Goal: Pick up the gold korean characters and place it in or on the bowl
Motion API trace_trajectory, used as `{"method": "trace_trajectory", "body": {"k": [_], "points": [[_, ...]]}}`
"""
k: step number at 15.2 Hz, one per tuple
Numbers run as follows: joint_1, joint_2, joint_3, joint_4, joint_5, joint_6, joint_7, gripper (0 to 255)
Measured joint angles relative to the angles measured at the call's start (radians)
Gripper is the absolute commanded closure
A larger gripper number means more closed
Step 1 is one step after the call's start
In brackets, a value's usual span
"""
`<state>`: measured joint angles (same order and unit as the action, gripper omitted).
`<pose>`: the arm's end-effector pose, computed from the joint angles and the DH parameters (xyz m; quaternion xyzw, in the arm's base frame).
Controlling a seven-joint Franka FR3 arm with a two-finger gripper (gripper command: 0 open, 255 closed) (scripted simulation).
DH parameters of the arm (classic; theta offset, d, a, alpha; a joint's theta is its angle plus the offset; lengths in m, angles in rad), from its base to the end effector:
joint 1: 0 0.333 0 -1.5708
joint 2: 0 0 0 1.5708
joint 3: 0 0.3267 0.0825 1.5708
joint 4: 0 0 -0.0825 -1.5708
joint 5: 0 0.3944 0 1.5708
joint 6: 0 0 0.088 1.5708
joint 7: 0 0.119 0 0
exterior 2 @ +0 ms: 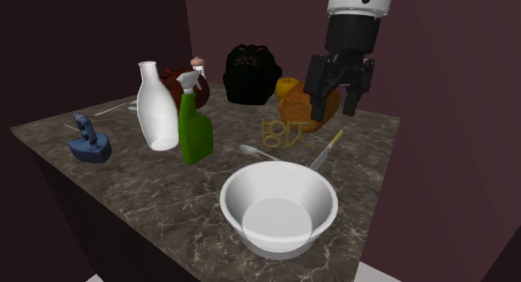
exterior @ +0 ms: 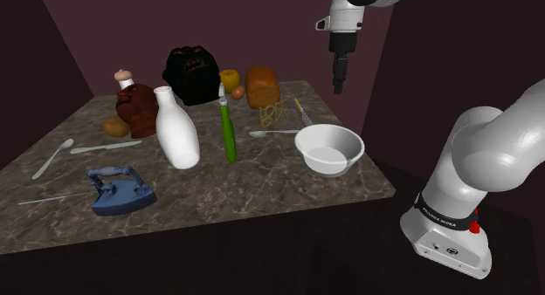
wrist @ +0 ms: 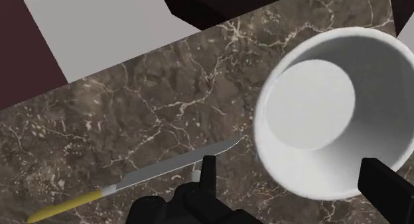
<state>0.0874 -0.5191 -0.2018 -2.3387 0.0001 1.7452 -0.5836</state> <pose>0.3895 -0.0524 0.5109 -0.9670 -0.2466 0.0228 0.0607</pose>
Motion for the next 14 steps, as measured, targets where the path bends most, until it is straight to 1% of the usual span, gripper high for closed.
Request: {"method": "trace_trajectory", "body": {"k": [2, 4, 8, 14], "points": [[0.015, 0.05, -0.034, 0.013, -0.008, 0.051, -0.102, 0], [0.038, 0.125, -0.061, 0.045, -0.002, 0.107, -0.201, 0], [0.074, 0.258, -0.111, 0.11, 0.024, 0.199, -0.407, 0], [0.12, 0.481, -0.139, 0.252, 0.119, 0.305, -0.702, 0]]}}
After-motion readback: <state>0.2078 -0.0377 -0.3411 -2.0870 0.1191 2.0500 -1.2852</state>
